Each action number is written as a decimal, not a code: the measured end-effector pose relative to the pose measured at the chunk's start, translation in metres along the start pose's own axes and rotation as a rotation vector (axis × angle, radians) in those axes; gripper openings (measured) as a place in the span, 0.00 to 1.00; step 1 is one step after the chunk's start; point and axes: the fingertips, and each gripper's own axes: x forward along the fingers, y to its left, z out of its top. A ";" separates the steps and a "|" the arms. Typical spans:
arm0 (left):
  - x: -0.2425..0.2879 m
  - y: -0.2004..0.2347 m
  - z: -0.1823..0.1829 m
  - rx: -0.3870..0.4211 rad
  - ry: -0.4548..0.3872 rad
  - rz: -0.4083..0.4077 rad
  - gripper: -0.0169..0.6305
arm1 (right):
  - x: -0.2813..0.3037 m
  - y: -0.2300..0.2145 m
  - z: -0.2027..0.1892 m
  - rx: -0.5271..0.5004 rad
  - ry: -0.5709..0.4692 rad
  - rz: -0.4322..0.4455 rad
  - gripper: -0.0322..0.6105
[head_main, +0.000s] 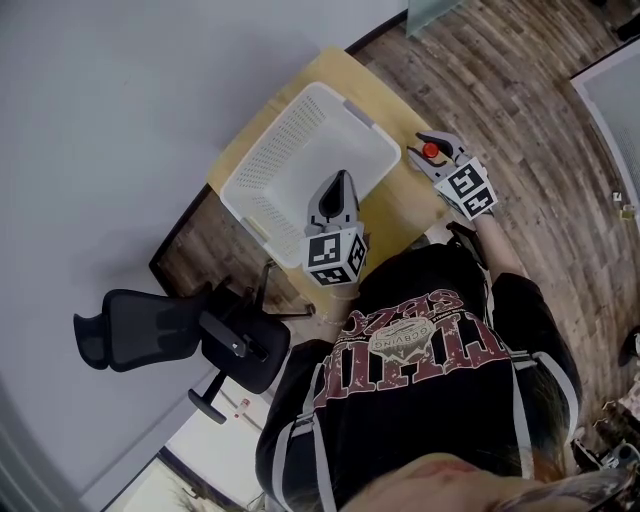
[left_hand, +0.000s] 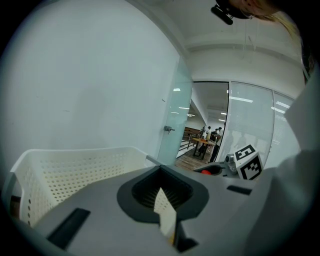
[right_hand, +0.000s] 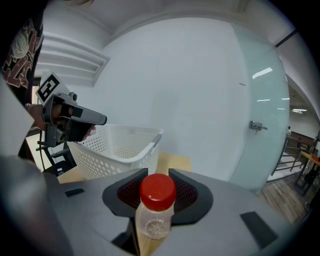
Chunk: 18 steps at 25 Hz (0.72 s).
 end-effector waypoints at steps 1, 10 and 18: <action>0.000 0.000 0.000 0.000 0.000 -0.001 0.10 | 0.000 0.000 0.000 0.004 0.000 0.000 0.26; -0.004 0.002 -0.001 -0.008 -0.006 -0.002 0.10 | 0.002 -0.003 -0.004 0.043 0.023 0.001 0.26; -0.007 0.004 0.000 0.006 -0.009 0.010 0.10 | 0.003 -0.003 -0.007 0.080 0.036 0.035 0.27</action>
